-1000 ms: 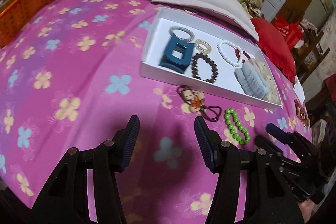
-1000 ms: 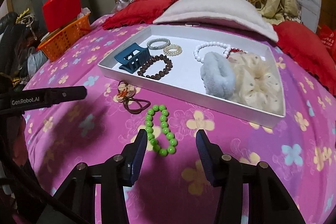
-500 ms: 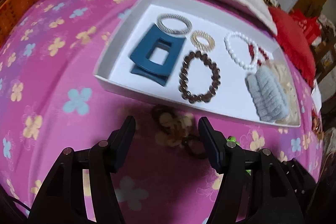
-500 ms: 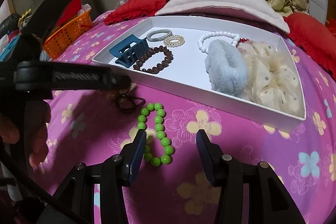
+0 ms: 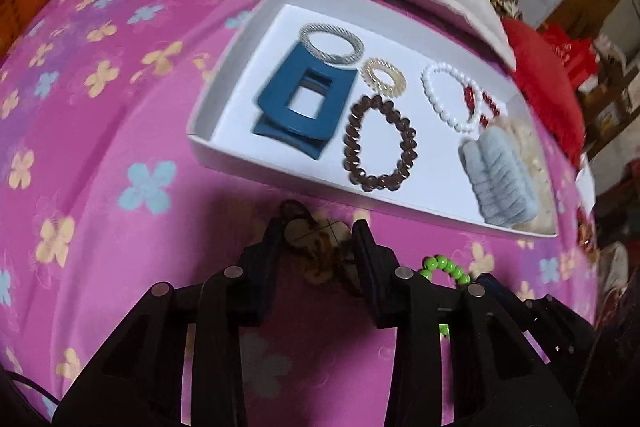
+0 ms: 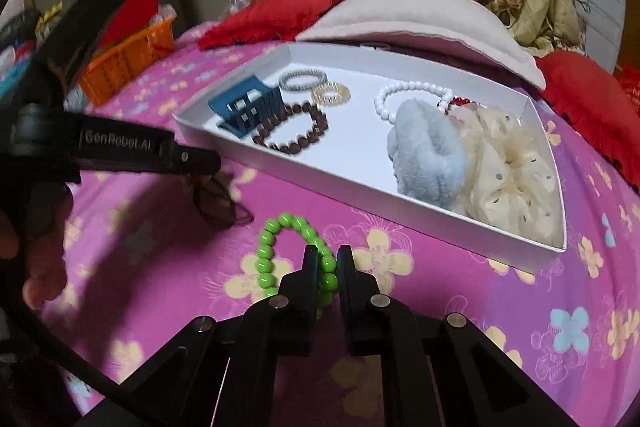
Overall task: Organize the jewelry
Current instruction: 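Grasp the orange-charm hair tie with left tool while right grasps green bracelet, then carry charm hair tie into tray, open left tool while right releases green bracelet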
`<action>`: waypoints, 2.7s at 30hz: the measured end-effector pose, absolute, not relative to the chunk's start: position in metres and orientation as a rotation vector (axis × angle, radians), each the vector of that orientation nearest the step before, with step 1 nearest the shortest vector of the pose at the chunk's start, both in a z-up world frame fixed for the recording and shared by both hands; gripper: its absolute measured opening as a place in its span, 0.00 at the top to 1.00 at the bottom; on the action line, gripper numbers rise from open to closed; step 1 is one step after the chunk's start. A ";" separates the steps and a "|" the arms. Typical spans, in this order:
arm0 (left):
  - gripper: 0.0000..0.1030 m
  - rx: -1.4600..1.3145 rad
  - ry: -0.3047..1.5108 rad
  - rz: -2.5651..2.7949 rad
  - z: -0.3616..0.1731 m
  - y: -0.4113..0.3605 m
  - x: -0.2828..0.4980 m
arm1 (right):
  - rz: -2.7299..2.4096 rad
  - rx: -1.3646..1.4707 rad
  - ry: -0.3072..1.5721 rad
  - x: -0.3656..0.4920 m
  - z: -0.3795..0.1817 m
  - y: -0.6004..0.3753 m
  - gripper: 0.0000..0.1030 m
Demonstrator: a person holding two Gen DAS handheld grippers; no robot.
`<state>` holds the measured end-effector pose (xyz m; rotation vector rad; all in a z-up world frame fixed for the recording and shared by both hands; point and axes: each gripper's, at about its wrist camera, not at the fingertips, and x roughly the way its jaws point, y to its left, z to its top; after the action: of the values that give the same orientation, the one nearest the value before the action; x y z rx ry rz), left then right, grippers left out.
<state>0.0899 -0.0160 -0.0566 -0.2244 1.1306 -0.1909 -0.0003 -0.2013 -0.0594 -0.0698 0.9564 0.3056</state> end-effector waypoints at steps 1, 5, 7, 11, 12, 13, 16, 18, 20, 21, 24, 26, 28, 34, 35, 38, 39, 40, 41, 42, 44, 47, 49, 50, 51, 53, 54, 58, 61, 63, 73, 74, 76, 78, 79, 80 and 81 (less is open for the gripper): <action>0.67 -0.225 1.123 -0.192 -0.053 -0.014 0.087 | 0.310 -0.057 0.945 -0.002 -0.054 -0.203 0.92; 0.67 -0.207 1.104 -0.208 -0.043 -0.011 0.074 | 0.314 -0.039 0.921 -0.008 -0.038 -0.204 0.92; 0.67 -0.213 1.098 -0.218 -0.038 -0.009 0.069 | 0.325 -0.007 0.915 -0.011 -0.029 -0.208 0.92; 0.67 -0.202 1.066 -0.223 -0.023 -0.008 0.061 | 0.332 0.016 0.888 -0.014 -0.010 -0.213 0.92; 0.67 -0.197 1.057 -0.227 -0.019 -0.008 0.059 | 0.334 0.020 0.882 -0.014 -0.006 -0.214 0.92; 0.67 -0.193 1.048 -0.230 -0.015 -0.009 0.058 | 0.338 0.026 0.875 -0.015 0.000 -0.215 0.92; 0.67 -0.179 1.021 -0.237 -0.004 -0.010 0.055 | 0.339 0.033 0.859 -0.015 0.011 -0.219 0.92; 0.67 -0.157 0.998 -0.233 0.004 -0.012 0.053 | 0.333 0.026 0.844 -0.015 0.020 -0.221 0.92; 0.67 -0.125 0.970 -0.227 0.011 -0.015 0.051 | 0.331 0.023 0.837 -0.015 0.026 -0.222 0.92; 0.67 -0.110 0.958 -0.225 0.014 -0.016 0.050 | 0.329 0.020 0.833 -0.014 0.029 -0.223 0.92; 0.67 -0.081 0.930 -0.220 0.021 -0.019 0.048 | 0.327 0.015 0.825 -0.013 0.035 -0.225 0.92; 0.67 -0.062 0.913 -0.214 0.026 -0.021 0.048 | 0.325 0.013 0.820 -0.011 0.039 -0.225 0.92; 0.67 -0.049 0.901 -0.213 0.029 -0.022 0.047 | 0.322 0.009 0.816 -0.011 0.042 -0.226 0.92; 0.67 -0.014 0.871 -0.203 0.035 -0.025 0.045 | 0.315 -0.001 0.817 -0.009 0.047 -0.226 0.92; 0.67 -0.013 0.869 -0.202 0.035 -0.025 0.045 | 0.314 -0.003 0.818 -0.009 0.047 -0.225 0.92; 0.67 -0.013 0.869 -0.201 0.035 -0.025 0.045 | 0.316 -0.006 0.820 -0.008 0.047 -0.225 0.92; 0.67 -0.012 0.868 -0.198 0.036 -0.025 0.046 | 0.317 -0.007 0.821 -0.008 0.047 -0.224 0.92; 0.67 -0.010 0.868 -0.197 0.036 -0.025 0.046 | 0.318 -0.009 0.822 -0.007 0.047 -0.223 0.92; 0.67 -0.009 0.867 -0.197 0.036 -0.024 0.047 | 0.319 -0.011 0.822 -0.007 0.047 -0.223 0.92; 0.67 -0.008 0.867 -0.196 0.036 -0.024 0.047 | 0.320 -0.012 0.821 -0.006 0.048 -0.222 0.92; 0.67 -0.005 0.865 -0.193 0.037 -0.024 0.048 | 0.322 -0.015 0.820 -0.004 0.049 -0.221 0.92; 0.67 -0.003 0.865 -0.189 0.036 -0.023 0.051 | 0.323 -0.016 0.819 0.000 0.050 -0.219 0.92; 0.67 0.002 0.866 -0.186 0.036 -0.023 0.053 | 0.325 -0.013 0.821 0.004 0.051 -0.219 0.92; 0.67 0.005 0.868 -0.184 0.035 -0.023 0.054 | 0.327 -0.013 0.822 0.006 0.051 -0.218 0.92; 0.67 0.007 0.868 -0.183 0.035 -0.023 0.056 | 0.327 -0.013 0.823 0.008 0.051 -0.217 0.92; 0.67 0.010 0.869 -0.180 0.034 -0.023 0.058 | 0.331 -0.013 0.829 0.013 0.049 -0.215 0.92; 0.67 0.010 0.870 -0.178 0.034 -0.023 0.060 | 0.332 -0.014 0.832 0.016 0.049 -0.214 0.92; 0.67 0.012 0.880 -0.173 0.033 -0.022 0.071 | 0.334 -0.021 0.840 0.030 0.044 -0.209 0.92; 0.67 -0.007 0.896 -0.172 0.031 -0.019 0.086 | 0.335 -0.017 0.840 0.042 0.042 -0.204 0.92; 0.67 -0.014 0.902 -0.173 0.031 -0.019 0.096 | 0.340 -0.007 0.846 0.053 0.038 -0.200 0.92; 0.67 -0.052 0.931 -0.206 0.025 -0.045 0.169 | 0.322 0.098 0.930 0.101 -0.017 -0.208 0.92; 0.67 -0.049 0.937 -0.212 0.023 -0.051 0.178 | 0.307 0.110 0.949 0.104 -0.027 -0.214 0.92; 0.67 -0.049 0.945 -0.225 0.018 -0.061 0.194 | 0.286 0.123 0.978 0.107 -0.040 -0.223 0.92; 0.67 -0.046 0.951 -0.231 0.013 -0.071 0.208 | 0.277 0.127 0.996 0.107 -0.050 -0.229 0.92; 0.67 -0.042 0.952 -0.232 0.010 -0.077 0.214 | 0.280 0.128 0.989 0.105 -0.052 -0.231 0.92; 0.67 -0.041 0.954 -0.238 0.006 -0.082 0.221 | 0.281 0.127 0.980 0.104 -0.052 -0.232 0.92; 0.67 -0.040 0.959 -0.246 0.001 -0.089 0.228 | 0.283 0.125 0.975 0.103 -0.052 -0.232 0.92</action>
<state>0.2279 -0.0889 0.0007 -0.0399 0.9587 -0.2462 0.1028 -0.2322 -0.0519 0.1254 0.9753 0.2829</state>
